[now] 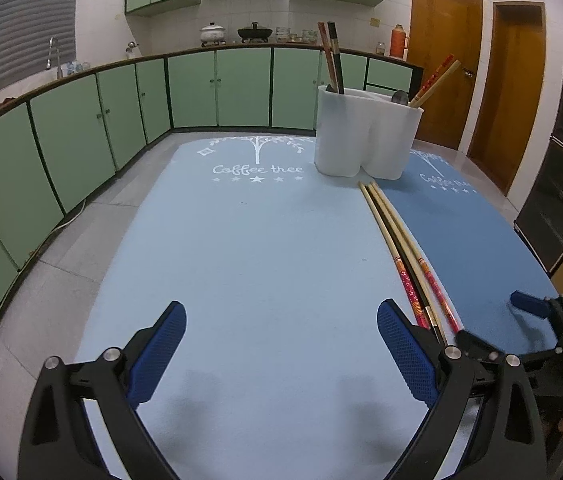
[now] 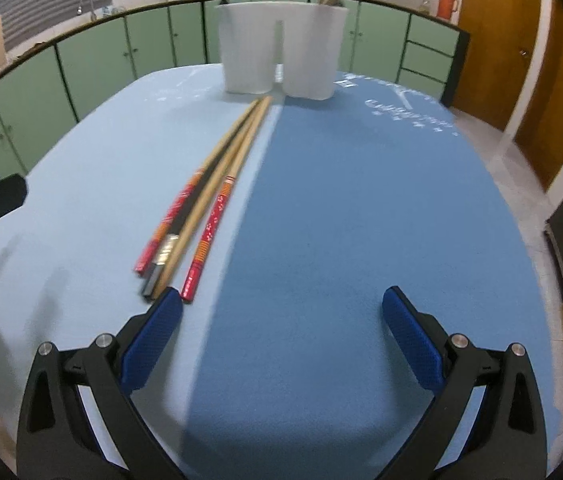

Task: Organize utensils
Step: 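Withdraw both open tools back over the remaining chopsticks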

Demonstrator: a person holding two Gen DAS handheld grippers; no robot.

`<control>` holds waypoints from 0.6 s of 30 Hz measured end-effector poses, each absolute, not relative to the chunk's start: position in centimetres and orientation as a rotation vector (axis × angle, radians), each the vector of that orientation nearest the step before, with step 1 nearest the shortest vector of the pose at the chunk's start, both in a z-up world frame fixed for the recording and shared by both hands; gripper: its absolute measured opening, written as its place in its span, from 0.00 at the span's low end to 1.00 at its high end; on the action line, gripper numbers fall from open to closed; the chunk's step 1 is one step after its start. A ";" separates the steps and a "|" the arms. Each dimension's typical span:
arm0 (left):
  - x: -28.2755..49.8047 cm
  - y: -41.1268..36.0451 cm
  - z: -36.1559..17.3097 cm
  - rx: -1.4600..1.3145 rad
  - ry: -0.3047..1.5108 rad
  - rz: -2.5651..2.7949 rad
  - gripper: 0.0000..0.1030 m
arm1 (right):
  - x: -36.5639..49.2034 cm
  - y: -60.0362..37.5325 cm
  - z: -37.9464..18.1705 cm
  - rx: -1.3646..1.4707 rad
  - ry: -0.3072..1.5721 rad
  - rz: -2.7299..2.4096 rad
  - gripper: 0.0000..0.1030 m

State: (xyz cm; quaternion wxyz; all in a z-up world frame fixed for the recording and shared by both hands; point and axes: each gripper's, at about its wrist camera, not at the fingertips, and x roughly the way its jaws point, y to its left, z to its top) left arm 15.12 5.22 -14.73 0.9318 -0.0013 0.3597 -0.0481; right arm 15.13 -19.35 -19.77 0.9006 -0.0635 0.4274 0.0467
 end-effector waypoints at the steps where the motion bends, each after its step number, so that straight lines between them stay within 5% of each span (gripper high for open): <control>1: 15.1 5.1 -14.7 -0.001 0.736 -0.101 0.92 | 15.1 -19.9 -19.6 -0.130 0.880 0.080 0.95; 10: 15.3 4.6 -14.8 0.005 0.742 -0.112 0.92 | 14.0 -20.7 -19.0 0.010 0.860 0.168 0.93; 13: 15.3 4.7 -14.8 0.009 0.742 -0.109 0.92 | 14.3 -19.9 -19.5 0.007 0.884 0.189 0.67; 18: 15.3 4.8 -14.9 0.001 0.743 -0.104 0.92 | 14.3 -19.2 -19.6 -0.003 0.864 0.164 0.56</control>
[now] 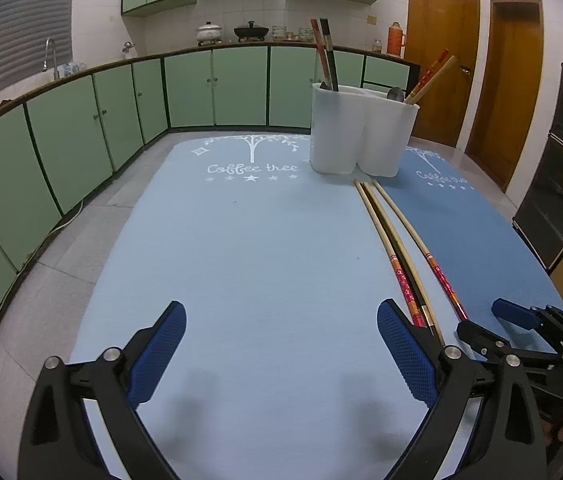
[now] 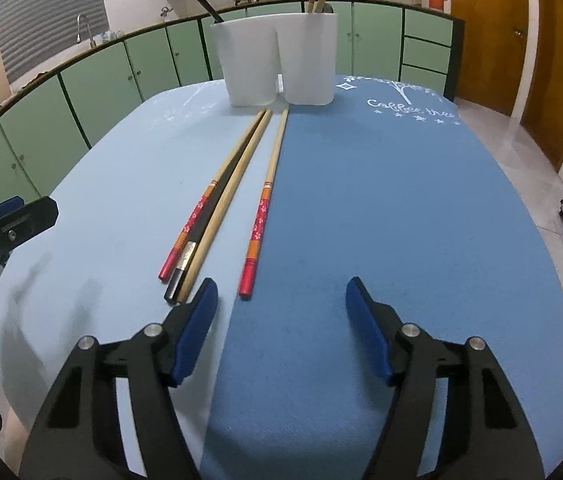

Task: Organize utensils
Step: 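Withdraw both open tools back over the remaining chopsticks, then close the right tool on a red-patterned chopstick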

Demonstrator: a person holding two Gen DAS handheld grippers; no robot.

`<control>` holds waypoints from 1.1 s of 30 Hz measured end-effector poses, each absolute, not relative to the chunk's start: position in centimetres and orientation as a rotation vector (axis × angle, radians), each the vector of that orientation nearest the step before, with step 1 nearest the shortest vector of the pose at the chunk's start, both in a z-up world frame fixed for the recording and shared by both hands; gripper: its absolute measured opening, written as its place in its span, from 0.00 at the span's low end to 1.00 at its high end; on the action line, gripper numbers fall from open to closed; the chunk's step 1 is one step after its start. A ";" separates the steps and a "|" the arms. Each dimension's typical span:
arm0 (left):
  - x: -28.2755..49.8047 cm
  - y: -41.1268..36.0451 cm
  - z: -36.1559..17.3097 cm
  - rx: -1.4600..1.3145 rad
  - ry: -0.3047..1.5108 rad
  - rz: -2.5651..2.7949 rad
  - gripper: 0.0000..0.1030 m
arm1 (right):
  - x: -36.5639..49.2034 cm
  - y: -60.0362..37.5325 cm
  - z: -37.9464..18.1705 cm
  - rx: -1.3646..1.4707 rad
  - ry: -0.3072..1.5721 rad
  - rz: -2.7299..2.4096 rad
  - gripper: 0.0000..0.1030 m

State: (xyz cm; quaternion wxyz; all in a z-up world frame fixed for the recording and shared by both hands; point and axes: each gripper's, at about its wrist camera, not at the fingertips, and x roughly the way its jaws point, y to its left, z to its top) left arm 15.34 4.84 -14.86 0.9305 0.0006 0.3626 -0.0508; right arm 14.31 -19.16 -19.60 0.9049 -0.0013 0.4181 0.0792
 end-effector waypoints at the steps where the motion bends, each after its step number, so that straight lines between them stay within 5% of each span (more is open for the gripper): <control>1: 15.4 4.8 -14.9 0.000 0.744 -0.104 0.92 | 14.3 -19.1 -19.6 -0.005 0.860 0.159 0.54; 15: 15.5 4.0 -15.5 0.008 0.762 -0.114 0.92 | 14.0 -18.1 -19.9 -0.050 0.825 0.144 0.21; 18: 15.4 3.8 -15.7 0.009 0.769 -0.113 0.92 | 14.1 -18.2 -19.9 -0.039 0.828 0.159 0.05; 33: 15.9 1.0 -17.8 0.035 0.865 -0.172 0.83 | 14.0 -22.4 -19.5 0.058 0.848 0.101 0.05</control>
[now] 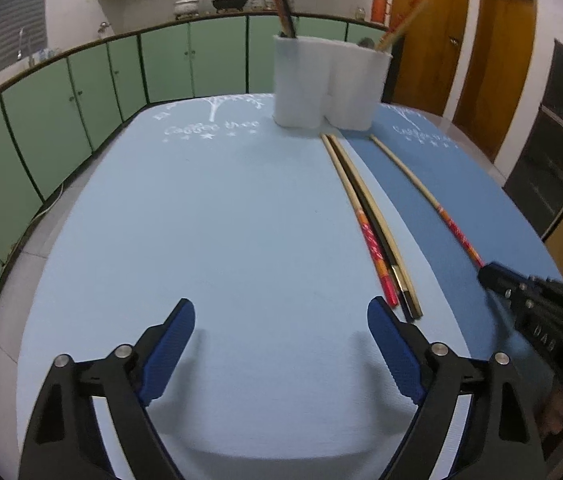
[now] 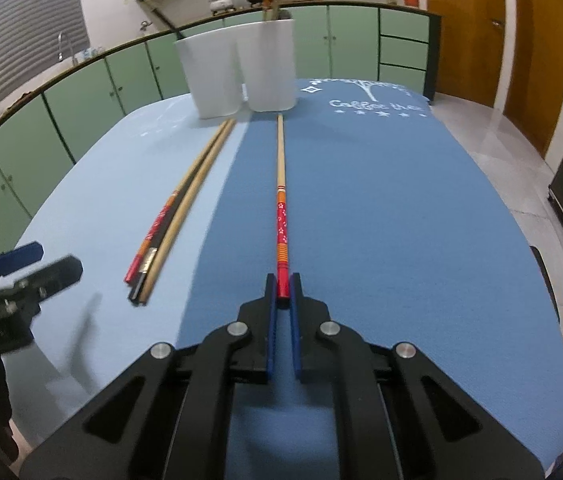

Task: Organize utensils
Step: 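Close the right tool on a red-patterned chopstick, then close the left tool on another red-patterned chopstick while the right tool holds its own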

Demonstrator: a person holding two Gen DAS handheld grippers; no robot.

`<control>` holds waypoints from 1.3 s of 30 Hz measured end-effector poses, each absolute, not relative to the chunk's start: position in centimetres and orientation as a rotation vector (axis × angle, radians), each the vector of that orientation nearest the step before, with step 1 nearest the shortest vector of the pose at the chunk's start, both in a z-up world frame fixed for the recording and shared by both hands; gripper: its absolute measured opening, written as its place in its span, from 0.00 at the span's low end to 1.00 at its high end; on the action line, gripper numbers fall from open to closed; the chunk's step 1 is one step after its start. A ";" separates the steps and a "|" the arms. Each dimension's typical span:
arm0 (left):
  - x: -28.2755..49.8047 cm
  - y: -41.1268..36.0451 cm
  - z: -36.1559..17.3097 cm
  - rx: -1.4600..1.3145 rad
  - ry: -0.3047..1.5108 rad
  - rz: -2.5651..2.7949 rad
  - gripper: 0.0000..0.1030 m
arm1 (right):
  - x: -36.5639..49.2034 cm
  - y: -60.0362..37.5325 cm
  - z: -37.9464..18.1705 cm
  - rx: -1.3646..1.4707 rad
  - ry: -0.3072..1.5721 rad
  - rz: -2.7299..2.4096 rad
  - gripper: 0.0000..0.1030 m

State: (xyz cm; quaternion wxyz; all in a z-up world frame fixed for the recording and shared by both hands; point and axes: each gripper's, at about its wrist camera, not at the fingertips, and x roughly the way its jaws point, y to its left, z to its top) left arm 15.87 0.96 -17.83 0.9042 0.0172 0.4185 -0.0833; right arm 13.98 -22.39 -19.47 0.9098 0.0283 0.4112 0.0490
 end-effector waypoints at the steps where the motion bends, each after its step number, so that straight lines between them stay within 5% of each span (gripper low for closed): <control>1: 15.9 0.6 -18.0 0.041 0.873 -0.179 0.83 | 14.0 -22.5 -19.5 0.061 0.848 0.099 0.05; 22: 16.7 -3.5 -19.1 0.077 0.918 -0.237 0.82 | 13.9 -24.2 -19.6 0.115 0.851 0.102 0.05; 39: 17.1 -3.4 -19.0 0.021 0.883 -0.198 0.52 | 14.0 -24.3 -19.7 0.121 0.852 0.107 0.05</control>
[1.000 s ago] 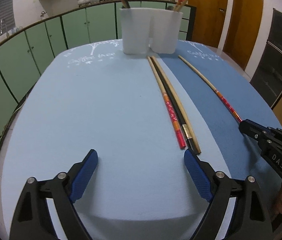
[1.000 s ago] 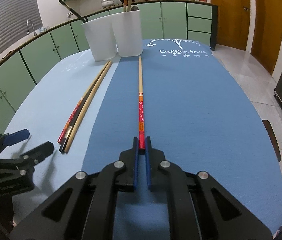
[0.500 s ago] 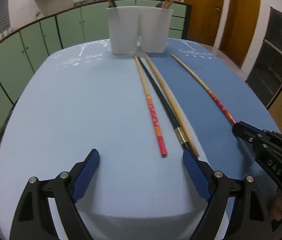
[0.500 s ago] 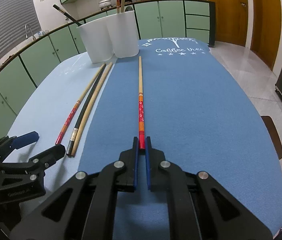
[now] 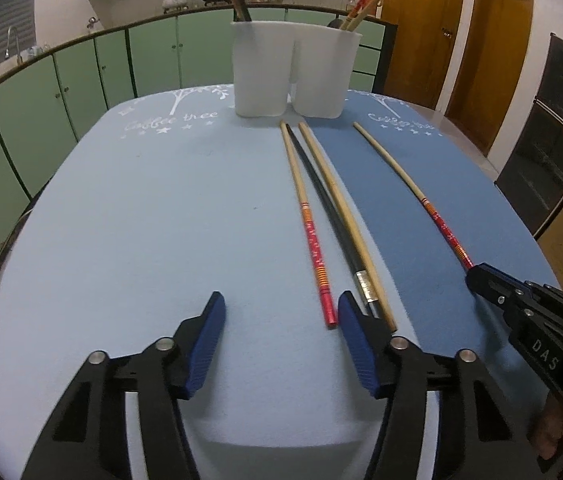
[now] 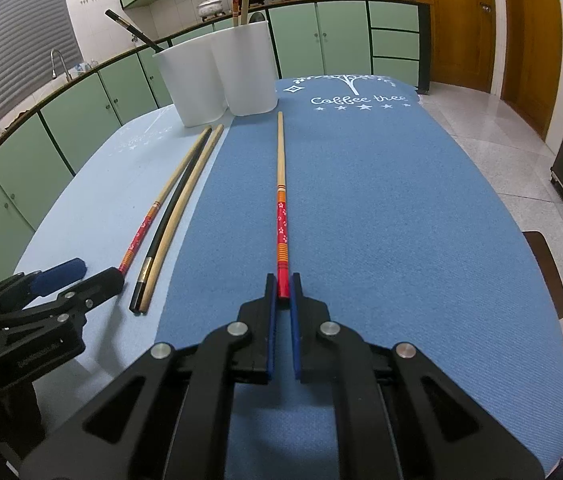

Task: Organize utensils
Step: 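Close the left tool on another red-patterned chopstick while the right tool holds its own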

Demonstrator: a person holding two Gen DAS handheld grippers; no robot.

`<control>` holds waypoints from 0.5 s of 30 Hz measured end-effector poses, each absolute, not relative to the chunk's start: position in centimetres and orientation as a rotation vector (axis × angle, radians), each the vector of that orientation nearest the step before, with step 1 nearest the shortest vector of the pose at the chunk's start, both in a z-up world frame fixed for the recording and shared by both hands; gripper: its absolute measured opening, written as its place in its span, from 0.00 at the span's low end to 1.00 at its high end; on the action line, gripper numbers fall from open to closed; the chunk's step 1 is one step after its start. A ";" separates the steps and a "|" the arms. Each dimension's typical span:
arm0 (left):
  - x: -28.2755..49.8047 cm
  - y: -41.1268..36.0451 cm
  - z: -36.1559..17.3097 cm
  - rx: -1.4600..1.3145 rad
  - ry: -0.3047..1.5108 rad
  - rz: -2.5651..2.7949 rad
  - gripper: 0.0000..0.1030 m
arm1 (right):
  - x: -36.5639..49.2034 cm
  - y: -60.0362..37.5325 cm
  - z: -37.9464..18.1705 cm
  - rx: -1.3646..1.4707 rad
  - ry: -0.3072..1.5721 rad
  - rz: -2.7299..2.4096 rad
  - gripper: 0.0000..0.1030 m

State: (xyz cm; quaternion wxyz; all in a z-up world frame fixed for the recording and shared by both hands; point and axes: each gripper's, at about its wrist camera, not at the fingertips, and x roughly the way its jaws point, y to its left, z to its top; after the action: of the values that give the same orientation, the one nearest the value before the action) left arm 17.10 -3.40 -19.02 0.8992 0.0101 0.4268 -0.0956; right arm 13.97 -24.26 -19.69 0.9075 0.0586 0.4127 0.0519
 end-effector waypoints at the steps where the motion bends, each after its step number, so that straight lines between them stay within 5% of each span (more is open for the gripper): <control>1: 17.1 -3.6 -19.1 0.021 0.881 -0.205 0.48 | 14.0 -24.3 -19.7 0.122 0.852 0.108 0.05; 9: 16.9 -5.3 -19.2 0.046 0.845 -0.209 0.12 | 14.0 -24.6 -19.7 0.130 0.852 0.114 0.05; 15: 16.4 -5.7 -19.2 0.069 0.826 -0.190 0.06 | 14.0 -24.8 -19.7 0.134 0.854 0.113 0.05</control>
State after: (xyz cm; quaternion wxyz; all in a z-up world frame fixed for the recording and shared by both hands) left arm 16.40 -5.71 -19.17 0.9110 0.0337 0.4005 -0.0921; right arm 13.96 -24.81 -19.71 0.9065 0.0651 0.4135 0.0549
